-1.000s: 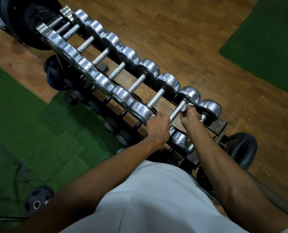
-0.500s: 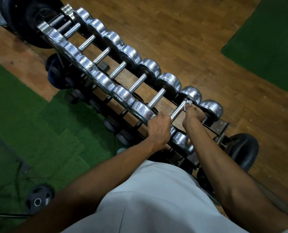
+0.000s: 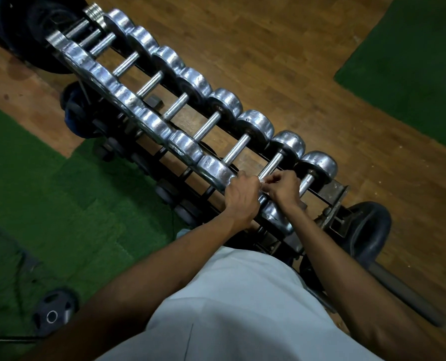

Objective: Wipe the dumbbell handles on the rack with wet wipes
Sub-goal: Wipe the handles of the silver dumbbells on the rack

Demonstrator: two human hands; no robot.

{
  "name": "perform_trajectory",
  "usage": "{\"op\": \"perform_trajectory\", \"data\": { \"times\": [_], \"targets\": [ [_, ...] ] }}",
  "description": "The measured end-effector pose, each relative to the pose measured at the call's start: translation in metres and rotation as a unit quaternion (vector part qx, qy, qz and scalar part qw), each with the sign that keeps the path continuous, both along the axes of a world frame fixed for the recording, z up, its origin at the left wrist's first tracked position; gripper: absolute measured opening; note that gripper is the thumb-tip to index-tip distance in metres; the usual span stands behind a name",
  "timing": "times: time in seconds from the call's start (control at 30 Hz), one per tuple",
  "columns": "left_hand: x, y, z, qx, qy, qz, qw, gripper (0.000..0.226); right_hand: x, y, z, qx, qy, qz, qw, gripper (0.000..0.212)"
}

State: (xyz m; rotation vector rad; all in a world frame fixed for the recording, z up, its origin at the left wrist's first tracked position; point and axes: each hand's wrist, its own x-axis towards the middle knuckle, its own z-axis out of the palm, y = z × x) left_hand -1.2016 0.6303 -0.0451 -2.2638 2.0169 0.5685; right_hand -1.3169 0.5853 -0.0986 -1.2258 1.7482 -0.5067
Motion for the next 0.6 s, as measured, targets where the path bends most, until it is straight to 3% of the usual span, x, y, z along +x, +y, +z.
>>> {"op": "perform_trajectory", "data": {
  "times": [0.17,0.33,0.43,0.6],
  "targets": [
    [-0.001,0.000,0.005,-0.001,0.002,0.003,1.000,0.015,-0.003,-0.027,-0.010,-0.152,0.173,0.072,0.970,0.014],
    [-0.001,0.000,0.004,0.002,0.010,0.001,1.000,0.017,-0.006,-0.035,-0.023,-0.248,0.301,0.234,0.891,0.036],
    [0.000,-0.001,0.004,0.002,0.012,0.003,1.000,0.016,-0.002,-0.034,-0.028,-0.237,0.370,0.328,0.836,0.045],
    [0.000,0.000,0.003,0.009,0.007,0.000,1.000,0.017,0.011,-0.051,-0.012,-0.163,0.478,0.418,0.755,0.033]
  ]
}}
